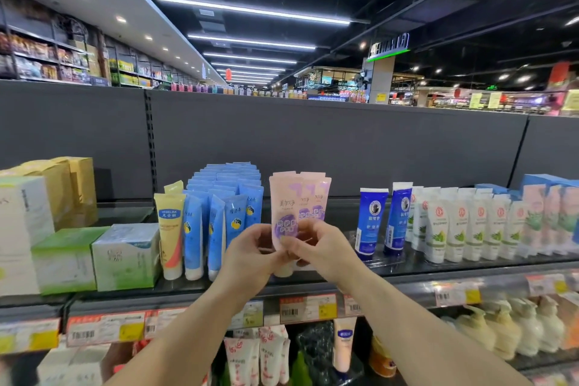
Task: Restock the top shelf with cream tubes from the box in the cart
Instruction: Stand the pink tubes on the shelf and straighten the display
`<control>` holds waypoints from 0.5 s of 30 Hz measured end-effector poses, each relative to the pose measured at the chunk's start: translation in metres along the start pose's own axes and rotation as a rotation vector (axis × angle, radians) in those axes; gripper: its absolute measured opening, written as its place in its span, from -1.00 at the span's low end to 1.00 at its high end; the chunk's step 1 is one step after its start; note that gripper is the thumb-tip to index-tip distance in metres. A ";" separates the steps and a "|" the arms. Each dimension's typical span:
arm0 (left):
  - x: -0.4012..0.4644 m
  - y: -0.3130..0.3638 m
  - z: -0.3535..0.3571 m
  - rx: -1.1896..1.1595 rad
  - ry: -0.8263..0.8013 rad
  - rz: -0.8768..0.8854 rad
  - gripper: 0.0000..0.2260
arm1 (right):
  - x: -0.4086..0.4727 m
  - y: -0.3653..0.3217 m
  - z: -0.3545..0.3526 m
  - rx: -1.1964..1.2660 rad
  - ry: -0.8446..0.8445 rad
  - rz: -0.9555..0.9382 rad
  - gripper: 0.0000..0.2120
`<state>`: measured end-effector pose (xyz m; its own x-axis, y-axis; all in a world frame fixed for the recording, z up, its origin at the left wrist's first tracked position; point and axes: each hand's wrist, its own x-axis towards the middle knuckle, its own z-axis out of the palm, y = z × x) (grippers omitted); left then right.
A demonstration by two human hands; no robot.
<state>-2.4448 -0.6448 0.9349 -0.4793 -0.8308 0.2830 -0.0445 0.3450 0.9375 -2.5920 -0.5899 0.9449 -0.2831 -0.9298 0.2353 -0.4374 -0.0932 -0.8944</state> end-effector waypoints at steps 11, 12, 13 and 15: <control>-0.001 -0.024 -0.002 0.386 -0.086 -0.031 -0.47 | 0.025 0.010 0.005 -0.178 0.423 0.044 -0.73; -0.001 -0.024 -0.002 0.376 -0.099 -0.037 -0.44 | 0.026 0.011 0.010 -0.189 0.430 0.047 -0.75; -0.001 -0.024 -0.002 0.373 -0.105 -0.042 -0.41 | 0.027 0.012 0.014 -0.201 0.434 0.053 -0.78; 0.000 -0.024 -0.003 0.366 -0.102 -0.051 -0.40 | 0.028 0.012 0.021 -0.219 0.431 0.055 -0.82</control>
<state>-2.4412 -0.6542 0.9127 -0.5519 -0.8099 0.1987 -0.3721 0.4524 0.8105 -2.5874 -0.6247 0.9328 -0.6188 -0.6944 0.3672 -0.5678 0.0724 -0.8199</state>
